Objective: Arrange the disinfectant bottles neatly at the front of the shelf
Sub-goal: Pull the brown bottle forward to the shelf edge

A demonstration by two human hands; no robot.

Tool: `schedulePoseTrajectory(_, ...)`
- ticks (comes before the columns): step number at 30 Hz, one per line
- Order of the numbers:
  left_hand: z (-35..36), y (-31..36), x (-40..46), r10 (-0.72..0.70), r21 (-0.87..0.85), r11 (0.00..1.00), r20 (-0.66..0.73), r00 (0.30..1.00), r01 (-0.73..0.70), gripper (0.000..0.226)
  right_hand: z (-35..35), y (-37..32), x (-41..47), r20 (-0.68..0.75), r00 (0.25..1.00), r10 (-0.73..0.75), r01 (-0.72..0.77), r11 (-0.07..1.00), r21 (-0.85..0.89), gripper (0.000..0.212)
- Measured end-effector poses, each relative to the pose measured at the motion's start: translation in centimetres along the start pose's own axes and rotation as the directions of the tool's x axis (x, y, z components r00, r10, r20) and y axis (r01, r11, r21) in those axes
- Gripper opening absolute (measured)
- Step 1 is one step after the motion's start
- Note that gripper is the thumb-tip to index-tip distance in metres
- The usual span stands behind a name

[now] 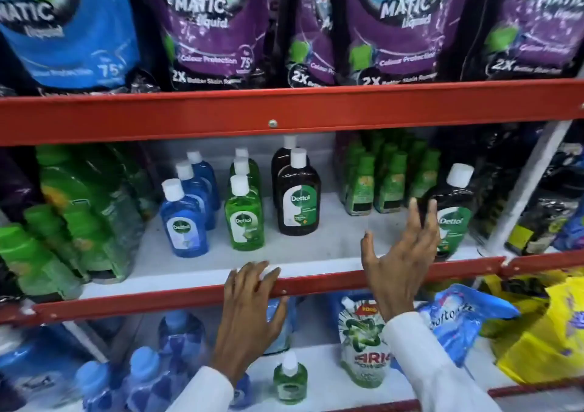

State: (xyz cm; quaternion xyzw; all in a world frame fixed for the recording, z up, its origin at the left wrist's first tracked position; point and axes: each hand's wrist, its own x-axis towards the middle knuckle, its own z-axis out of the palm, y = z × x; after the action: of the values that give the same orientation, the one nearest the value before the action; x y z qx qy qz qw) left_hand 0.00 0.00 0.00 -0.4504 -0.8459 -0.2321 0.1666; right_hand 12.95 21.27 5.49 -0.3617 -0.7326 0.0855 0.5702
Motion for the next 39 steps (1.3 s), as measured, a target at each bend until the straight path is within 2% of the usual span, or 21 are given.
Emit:
schedulePoseTrajectory(2, 0.9, 0.4, 0.3, 0.015, 0.011, 1.000, 0.025, 1.000, -0.016, 0.049, -0.1, 2.1, 1.1, -0.026, 0.985, 0.169, -0.169, 0.986, -0.003, 0.094)
schedulePoseTrajectory(5, 1.6, -0.2, 0.0, 0.021, 0.020, 1.000, 0.023, 1.000, -0.022, 0.050, 0.5, 4.9, 2.3, 0.010, 0.942, 0.335, -0.334, 0.941, -0.046, 0.109)
schedulePoseTrajectory(10, 1.5, -0.4, -0.1, 0.036, 0.040, 0.999, 0.011, 0.999, -0.037, 0.052, 0.8, 7.3, 4.2, 0.036, 0.887, 0.461, -0.462, 0.885, 0.053, 0.114)
schedulePoseTrajectory(15, 1.2, -0.3, -0.1, 0.046, 0.033, 0.998, 0.022, 0.999, -0.046, 0.054, 0.4, 6.7, 3.8, 0.042, 0.896, 0.441, -0.443, 0.890, 0.110, 0.114)
schedulePoseTrajectory(20, 0.8, 0.0, 0.0, -0.007, -0.076, 0.997, 0.033, 0.999, 0.009, 0.053, 1.6, 0.6, 0.8, 0.136, 0.926, 0.353, -0.371, 0.918, 0.143, 0.115)
schedulePoseTrajectory(26, 0.1, -1.0, -0.7, -0.020, 0.065, 0.998, 0.106, 0.994, 0.013, 0.061, 4.2, -6.9, -1.9, 0.256, 0.927, 0.274, -0.324, 0.929, 0.180, 0.114)
schedulePoseTrajectory(31, -0.5, -2.1, -1.4, -0.029, 0.099, 0.995, 0.101, 0.994, 0.019, 0.064, 5.7, -9.7, -3.8, 0.318, 0.908, 0.271, -0.338, 0.925, 0.175, 0.109)
schedulePoseTrajectory(39, -0.7, -2.1, -1.6, 0.003, 0.103, 0.995, 0.074, 0.997, -0.011, 0.066, 5.7, -9.8, -5.1, 0.274, 0.919, 0.284, -0.333, 0.931, 0.152, 0.112)
